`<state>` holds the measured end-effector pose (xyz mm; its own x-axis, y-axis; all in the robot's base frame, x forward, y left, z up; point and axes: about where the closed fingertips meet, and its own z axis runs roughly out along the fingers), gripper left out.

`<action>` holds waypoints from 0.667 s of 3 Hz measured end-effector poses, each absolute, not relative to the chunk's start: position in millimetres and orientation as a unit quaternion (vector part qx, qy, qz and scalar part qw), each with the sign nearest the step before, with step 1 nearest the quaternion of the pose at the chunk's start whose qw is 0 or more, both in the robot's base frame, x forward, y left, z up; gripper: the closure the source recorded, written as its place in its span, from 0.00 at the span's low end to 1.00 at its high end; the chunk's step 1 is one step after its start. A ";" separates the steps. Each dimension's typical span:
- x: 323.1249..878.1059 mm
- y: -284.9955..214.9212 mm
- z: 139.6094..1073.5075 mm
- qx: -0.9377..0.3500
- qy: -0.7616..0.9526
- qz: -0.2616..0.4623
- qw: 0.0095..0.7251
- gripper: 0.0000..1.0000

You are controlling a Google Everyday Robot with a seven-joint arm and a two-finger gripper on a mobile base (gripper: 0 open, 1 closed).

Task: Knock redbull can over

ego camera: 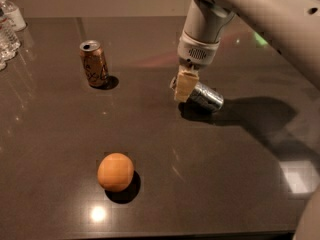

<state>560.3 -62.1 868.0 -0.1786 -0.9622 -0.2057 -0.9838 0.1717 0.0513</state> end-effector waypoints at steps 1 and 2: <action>559.0 -61.5 858.5 -0.642 0.760 0.086 0.052 0.12; 559.2 -61.2 852.1 -0.641 0.761 0.086 0.049 0.00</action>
Offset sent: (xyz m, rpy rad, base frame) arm -0.0081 -0.0045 -0.0220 -0.0379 0.0513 0.0068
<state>559.2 -61.2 852.1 -0.1739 -0.9674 -0.1844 -0.9841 0.1640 0.0680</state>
